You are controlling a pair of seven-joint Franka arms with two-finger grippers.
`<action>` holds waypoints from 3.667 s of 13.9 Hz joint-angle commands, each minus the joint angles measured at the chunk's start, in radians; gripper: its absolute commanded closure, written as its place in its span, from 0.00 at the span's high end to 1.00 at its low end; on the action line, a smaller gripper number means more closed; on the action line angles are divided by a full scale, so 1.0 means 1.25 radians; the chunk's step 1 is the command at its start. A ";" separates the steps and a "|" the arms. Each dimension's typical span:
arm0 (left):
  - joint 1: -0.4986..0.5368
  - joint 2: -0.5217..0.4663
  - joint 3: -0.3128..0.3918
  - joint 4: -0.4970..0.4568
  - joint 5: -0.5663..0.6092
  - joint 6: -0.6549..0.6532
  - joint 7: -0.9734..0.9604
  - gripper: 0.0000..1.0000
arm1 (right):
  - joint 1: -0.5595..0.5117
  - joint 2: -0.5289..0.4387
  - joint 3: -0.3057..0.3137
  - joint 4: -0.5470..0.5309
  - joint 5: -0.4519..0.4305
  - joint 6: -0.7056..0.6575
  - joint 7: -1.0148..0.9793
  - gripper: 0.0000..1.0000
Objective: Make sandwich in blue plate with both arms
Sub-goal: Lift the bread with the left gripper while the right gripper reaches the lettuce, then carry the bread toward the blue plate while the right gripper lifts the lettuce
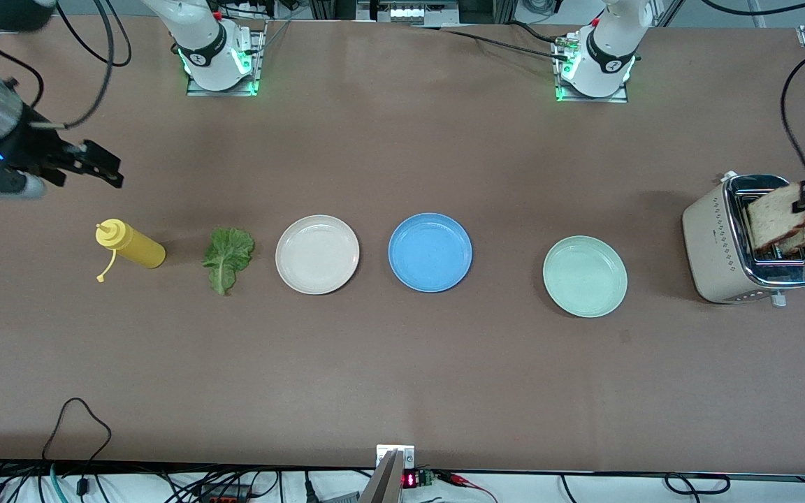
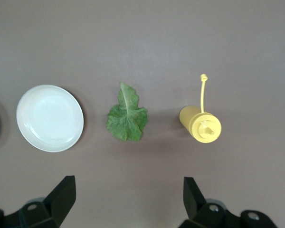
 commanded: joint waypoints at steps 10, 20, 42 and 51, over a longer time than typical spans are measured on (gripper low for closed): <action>0.001 0.012 -0.246 0.169 -0.087 -0.248 -0.062 0.01 | 0.045 0.346 0.012 -0.003 0.006 0.229 -0.023 1.00; -0.091 0.227 -0.462 0.162 -0.443 -0.110 -0.461 0.01 | 0.066 0.489 0.010 -0.026 -0.068 0.373 -0.027 1.00; -0.203 0.537 -0.462 -0.045 -0.970 0.431 0.226 0.00 | 0.074 0.363 0.040 0.002 -0.105 0.301 -0.181 0.00; -0.205 0.544 -0.454 -0.045 -0.963 0.441 0.240 1.00 | 0.098 0.349 0.236 0.127 -0.099 0.238 -0.375 0.00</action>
